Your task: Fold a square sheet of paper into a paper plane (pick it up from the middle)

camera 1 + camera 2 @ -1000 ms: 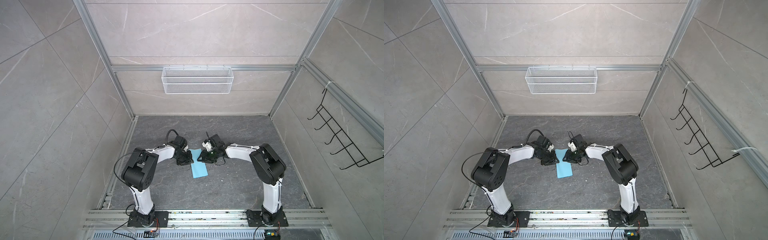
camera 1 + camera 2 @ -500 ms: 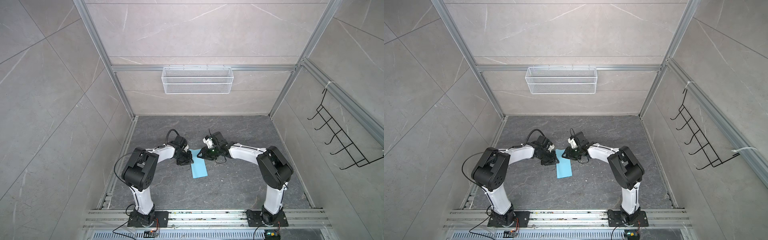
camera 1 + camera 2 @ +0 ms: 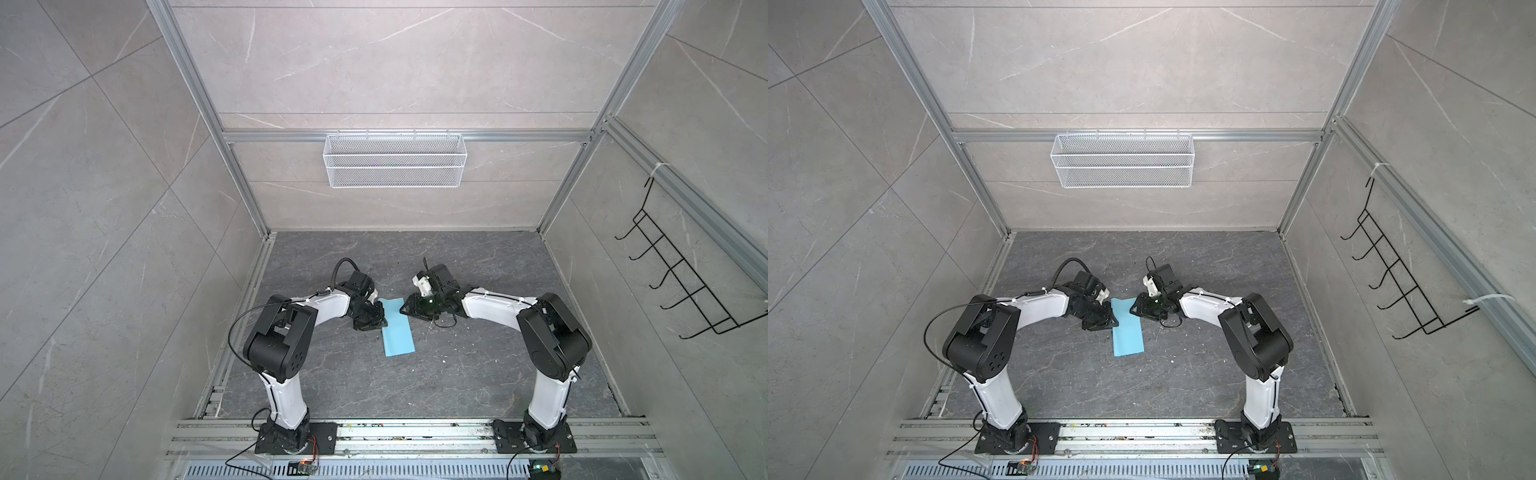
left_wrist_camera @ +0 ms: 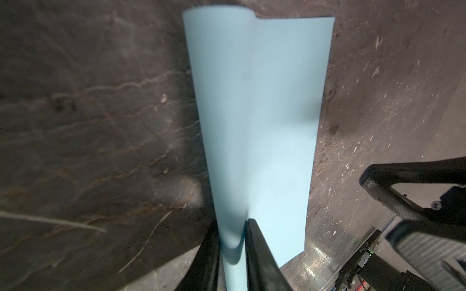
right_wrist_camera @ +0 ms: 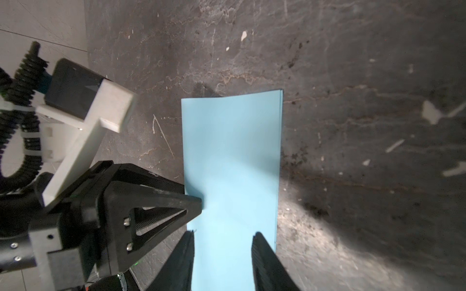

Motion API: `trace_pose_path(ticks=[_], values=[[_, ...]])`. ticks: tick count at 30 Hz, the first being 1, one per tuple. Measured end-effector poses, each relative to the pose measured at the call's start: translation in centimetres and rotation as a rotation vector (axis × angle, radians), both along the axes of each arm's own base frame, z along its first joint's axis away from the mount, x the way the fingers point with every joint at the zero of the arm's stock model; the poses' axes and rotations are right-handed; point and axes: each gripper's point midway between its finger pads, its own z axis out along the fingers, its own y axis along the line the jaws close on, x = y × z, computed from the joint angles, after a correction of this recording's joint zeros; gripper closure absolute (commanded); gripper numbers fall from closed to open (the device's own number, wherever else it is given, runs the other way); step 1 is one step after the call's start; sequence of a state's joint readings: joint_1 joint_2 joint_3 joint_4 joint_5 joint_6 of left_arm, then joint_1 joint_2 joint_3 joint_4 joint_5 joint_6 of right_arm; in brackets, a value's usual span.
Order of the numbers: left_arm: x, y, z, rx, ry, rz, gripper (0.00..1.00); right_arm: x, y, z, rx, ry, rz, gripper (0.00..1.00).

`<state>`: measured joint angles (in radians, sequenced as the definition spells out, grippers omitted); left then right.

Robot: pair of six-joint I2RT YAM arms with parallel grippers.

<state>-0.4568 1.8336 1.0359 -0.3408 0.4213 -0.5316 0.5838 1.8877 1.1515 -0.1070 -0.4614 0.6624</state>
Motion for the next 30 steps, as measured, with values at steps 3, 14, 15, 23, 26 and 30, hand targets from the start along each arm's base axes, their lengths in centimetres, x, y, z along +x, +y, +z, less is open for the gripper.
trace_pose_path(ticks=[3, 14, 15, 23, 26, 30], values=[[0.0, 0.0, 0.0, -0.002, 0.001, 0.002, 0.75, -0.1, 0.1, 0.0, 0.004, 0.005, 0.005, 0.59], [0.0, 0.0, -0.1, 0.001, 0.005, 0.002, 0.80, -1.1, 1.2, -0.5, 0.019, 0.029, 0.052, 0.59], [0.0, 0.0, -0.1, 0.001, 0.006, 0.001, 0.80, -1.2, 1.3, -0.7, 0.019, 0.034, 0.056, 0.58], [0.0, 0.0, -0.1, -0.002, 0.007, 0.001, 0.78, -1.7, 1.4, -2.1, 0.002, 0.073, 0.069, 0.59], [-0.1, -0.1, -0.1, -0.003, 0.009, 0.000, 0.77, -1.7, 1.4, -2.2, -0.002, 0.078, 0.068, 0.58], [-0.1, -0.1, -0.1, -0.003, 0.010, 0.000, 0.77, -1.7, 1.3, -2.2, -0.005, 0.082, 0.068, 0.59]])
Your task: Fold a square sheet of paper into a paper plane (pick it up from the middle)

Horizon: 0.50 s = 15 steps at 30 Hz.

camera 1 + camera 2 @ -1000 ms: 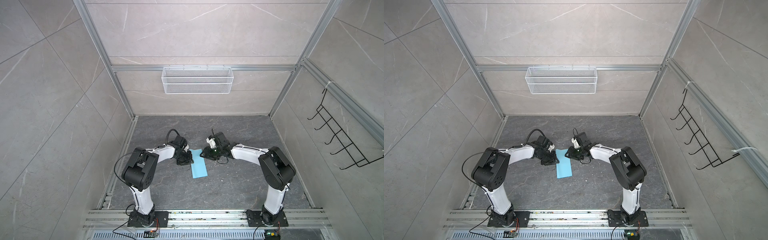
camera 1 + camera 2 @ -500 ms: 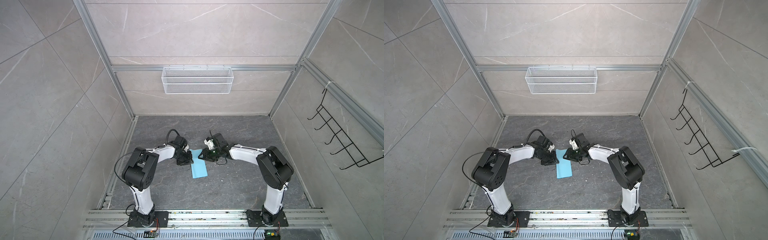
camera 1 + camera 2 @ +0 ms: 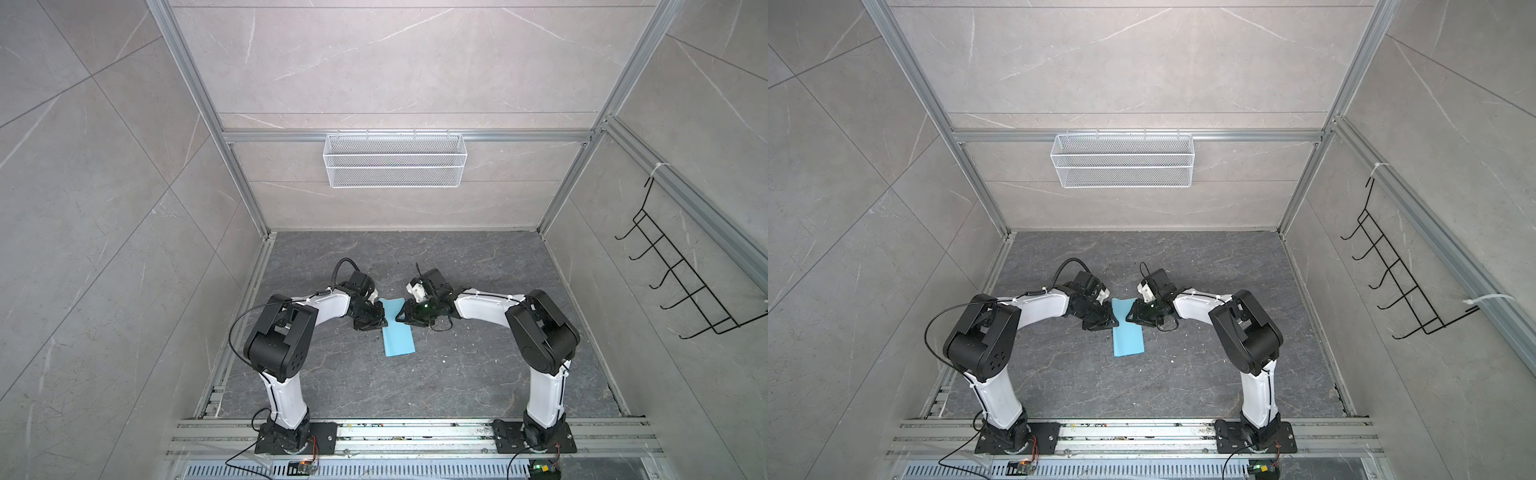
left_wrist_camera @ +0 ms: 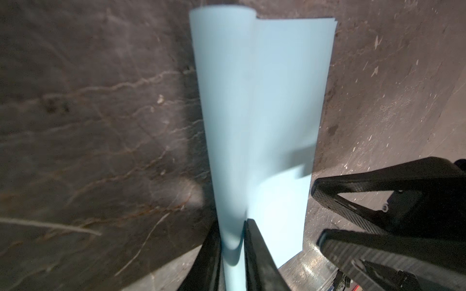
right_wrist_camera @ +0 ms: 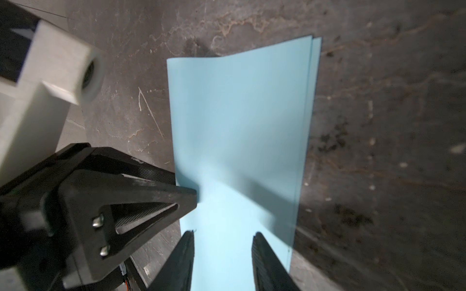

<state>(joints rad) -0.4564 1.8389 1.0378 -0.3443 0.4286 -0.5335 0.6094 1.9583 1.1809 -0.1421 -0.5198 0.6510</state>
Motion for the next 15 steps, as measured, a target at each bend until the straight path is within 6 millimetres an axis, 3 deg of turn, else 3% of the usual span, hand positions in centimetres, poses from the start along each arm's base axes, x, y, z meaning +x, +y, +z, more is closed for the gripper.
trace_pose_path(ticks=[15], values=[[0.1, -0.1, 0.0, -0.002, -0.001, 0.000, 0.76, 0.1, 0.1, -1.1, -0.019, 0.023, 0.005, 0.59]])
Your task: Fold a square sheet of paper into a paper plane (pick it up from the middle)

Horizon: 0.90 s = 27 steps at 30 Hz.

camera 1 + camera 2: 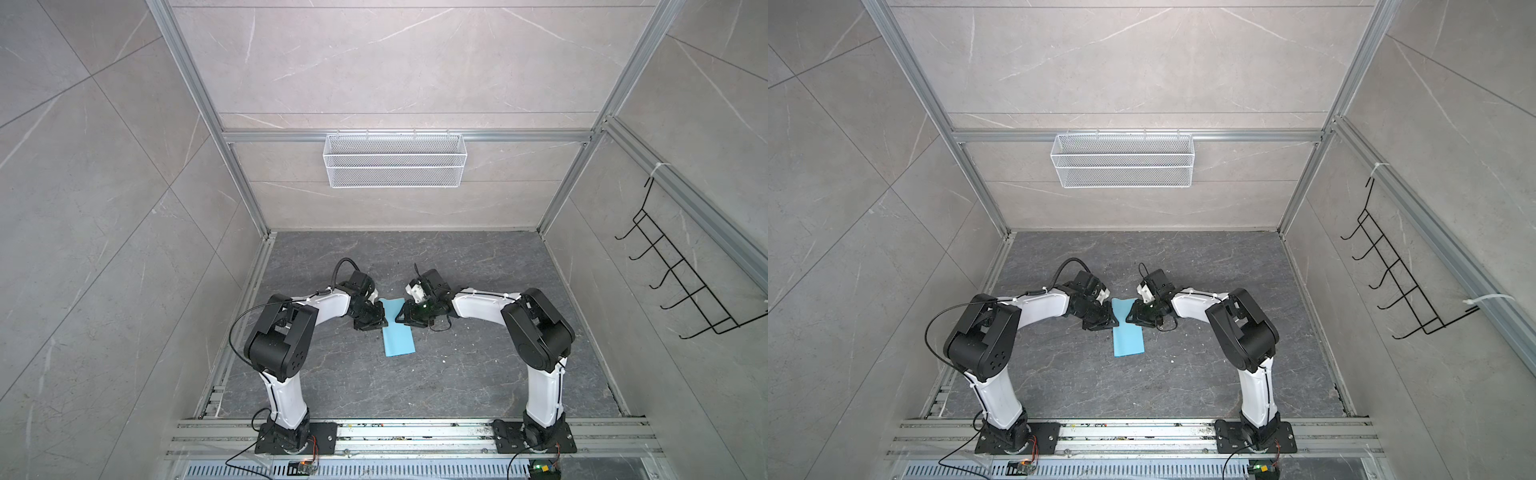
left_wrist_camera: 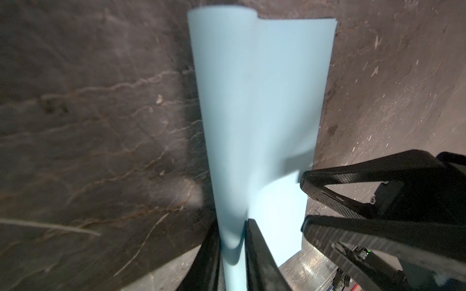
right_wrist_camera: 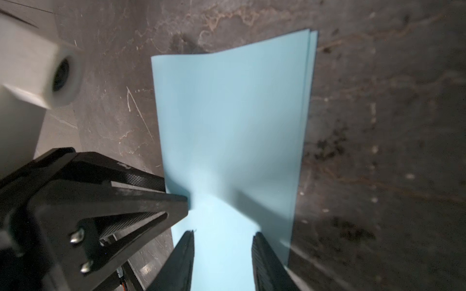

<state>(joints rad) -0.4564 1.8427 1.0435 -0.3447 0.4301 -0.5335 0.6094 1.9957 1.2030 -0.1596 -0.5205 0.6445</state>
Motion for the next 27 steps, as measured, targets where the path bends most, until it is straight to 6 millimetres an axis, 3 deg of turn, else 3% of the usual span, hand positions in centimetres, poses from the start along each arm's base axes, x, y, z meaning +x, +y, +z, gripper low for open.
trace_pose_path(ticks=[8, 16, 20, 27], values=[[0.0, 0.0, 0.0, 0.002, 0.003, 0.000, 0.76, -0.1, 0.0, -0.2, -0.005, 0.000, 0.007, 0.59], [0.0, 0.4, 1.0, 0.065, 0.025, 0.004, 0.58, -0.1, -0.2, -0.4, -0.019, 0.001, 0.008, 0.60], [0.3, 0.7, 2.8, 0.081, 0.006, 0.021, 0.56, 0.0, -0.2, -0.4, -0.028, 0.001, 0.009, 0.61], [1.1, -0.6, 7.1, -0.047, -0.082, 0.061, 0.67, 0.0, -0.4, -0.6, -0.053, 0.004, 0.002, 0.64]])
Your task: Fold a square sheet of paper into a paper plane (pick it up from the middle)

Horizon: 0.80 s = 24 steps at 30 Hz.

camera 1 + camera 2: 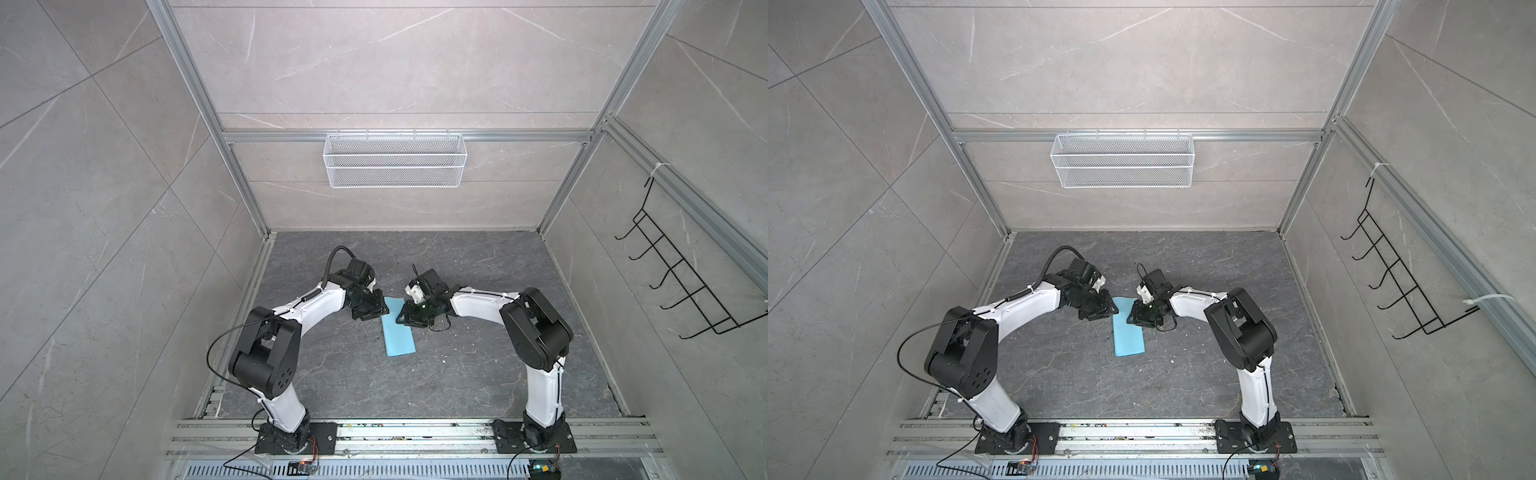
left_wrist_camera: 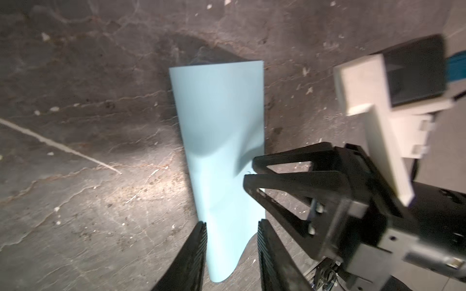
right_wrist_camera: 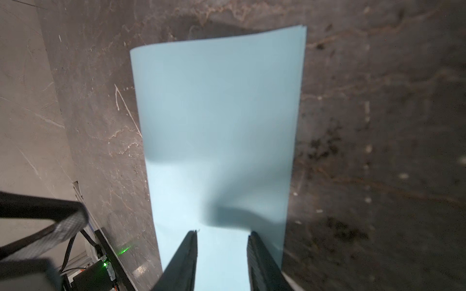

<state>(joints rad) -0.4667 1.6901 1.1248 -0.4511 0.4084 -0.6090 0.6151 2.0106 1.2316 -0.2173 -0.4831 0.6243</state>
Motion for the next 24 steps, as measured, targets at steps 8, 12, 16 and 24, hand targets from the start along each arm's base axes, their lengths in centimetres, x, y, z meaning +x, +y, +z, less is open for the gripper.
trace_pose_path(ticks=[8, 12, 16, 24], values=[[-1.3, -1.0, -2.4, -0.079, 0.078, -0.002, 0.76, 0.1, -0.2, -0.2, -0.039, 0.018, -0.009, 0.69], [-1.4, -1.0, -3.7, -0.069, 0.108, -0.003, 0.78, 0.1, -0.4, -0.4, -0.056, 0.022, -0.012, 0.71], [-1.5, -1.0, -4.5, -0.063, 0.122, -0.002, 0.80, 0.1, -0.4, -0.4, -0.062, 0.020, -0.014, 0.73], [-1.6, -0.7, -5.6, -0.038, 0.140, 0.006, 0.82, 0.1, -0.5, -0.5, -0.074, 0.024, -0.016, 0.73]])
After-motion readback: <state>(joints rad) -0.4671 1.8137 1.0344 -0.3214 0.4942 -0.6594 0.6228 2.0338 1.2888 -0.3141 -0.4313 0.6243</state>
